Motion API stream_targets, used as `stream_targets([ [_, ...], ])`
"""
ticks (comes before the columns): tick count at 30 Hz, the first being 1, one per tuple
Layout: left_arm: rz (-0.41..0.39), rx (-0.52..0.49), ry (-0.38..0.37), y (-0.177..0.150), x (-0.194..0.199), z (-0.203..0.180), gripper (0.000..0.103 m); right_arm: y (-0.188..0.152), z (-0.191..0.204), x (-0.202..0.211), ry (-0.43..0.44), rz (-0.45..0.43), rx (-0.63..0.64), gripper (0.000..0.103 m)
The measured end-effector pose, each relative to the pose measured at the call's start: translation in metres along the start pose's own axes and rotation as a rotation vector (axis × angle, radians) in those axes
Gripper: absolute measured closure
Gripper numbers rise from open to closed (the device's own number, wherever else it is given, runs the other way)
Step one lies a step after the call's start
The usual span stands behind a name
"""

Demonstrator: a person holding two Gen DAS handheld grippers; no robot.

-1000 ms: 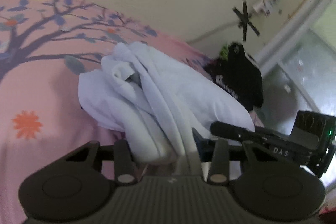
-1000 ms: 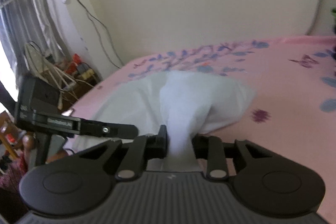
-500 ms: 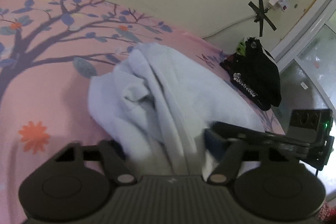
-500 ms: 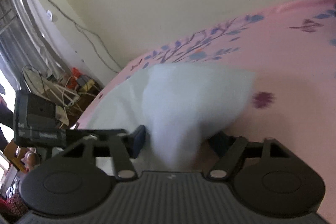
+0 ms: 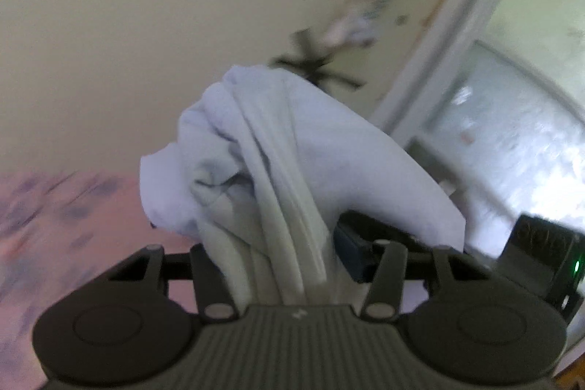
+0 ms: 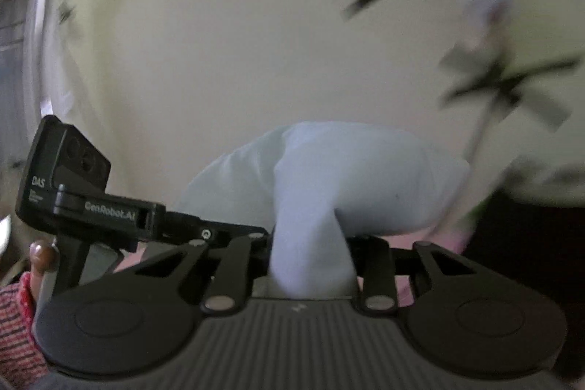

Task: Fold small clothes
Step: 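Carry the bundle with both grippers onto the black clothes stack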

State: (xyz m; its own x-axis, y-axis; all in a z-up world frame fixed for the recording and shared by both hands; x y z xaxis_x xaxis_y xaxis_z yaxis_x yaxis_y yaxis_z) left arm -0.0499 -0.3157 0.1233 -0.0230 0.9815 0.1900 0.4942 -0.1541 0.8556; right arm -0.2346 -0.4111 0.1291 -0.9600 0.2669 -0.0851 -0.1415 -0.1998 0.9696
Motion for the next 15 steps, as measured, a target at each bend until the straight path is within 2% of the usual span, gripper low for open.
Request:
stream_targets([
  [2, 0.009, -0.024, -0.043, 0.018, -0.051, -0.021, 0.048, 0.026, -0.041, 0.004, -0.096, -0.06, 0.02, 0.075],
  [4, 0.014, -0.074, -0.036, 0.025, -0.106, -0.033, 0.04, 0.036, -0.085, 0.001, -0.197, -0.086, 0.017, 0.073],
  [6, 0.025, -0.098, 0.019, 0.022, -0.155, -0.031, 0.035, 0.032, -0.129, -0.009, -0.296, -0.075, 0.008, 0.069],
  [9, 0.078, -0.117, 0.148, 0.001, -0.213, -0.009, 0.035, 0.004, -0.186, -0.033, -0.424, 0.044, -0.01, 0.063],
  [10, 0.104, -0.117, 0.196, -0.008, -0.226, 0.001, 0.035, -0.01, -0.204, -0.039, -0.448, 0.078, -0.029, 0.06],
  [11, 0.124, -0.108, 0.229, -0.016, -0.235, 0.01, 0.033, -0.015, -0.209, -0.039, -0.438, 0.064, -0.042, 0.06],
  [12, 0.128, -0.081, 0.234, -0.023, -0.238, 0.018, 0.03, -0.016, -0.211, -0.037, -0.431, 0.044, -0.048, 0.056],
  [13, 0.122, -0.058, 0.23, -0.025, -0.235, 0.022, 0.024, -0.014, -0.209, -0.034, -0.407, 0.034, -0.064, 0.046],
  [15, 0.111, -0.051, 0.222, -0.026, -0.221, 0.025, 0.023, -0.008, -0.201, -0.024, -0.41, 0.0, -0.078, 0.04],
])
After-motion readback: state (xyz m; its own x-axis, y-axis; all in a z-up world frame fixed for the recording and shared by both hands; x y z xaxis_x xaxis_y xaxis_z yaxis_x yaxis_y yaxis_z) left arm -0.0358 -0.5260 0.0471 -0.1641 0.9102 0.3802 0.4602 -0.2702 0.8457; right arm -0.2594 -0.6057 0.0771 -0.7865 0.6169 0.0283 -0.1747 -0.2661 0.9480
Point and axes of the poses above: each gripper's, at about its wrist camera, not at the fingertips, and x roughly against the way its jaws point, z to its left, y to its top, the point moved 4 cm from there along -x, roughly the way its jaws point, and after that the axes turned 15 degrees about -z, right-handed, at the moved point
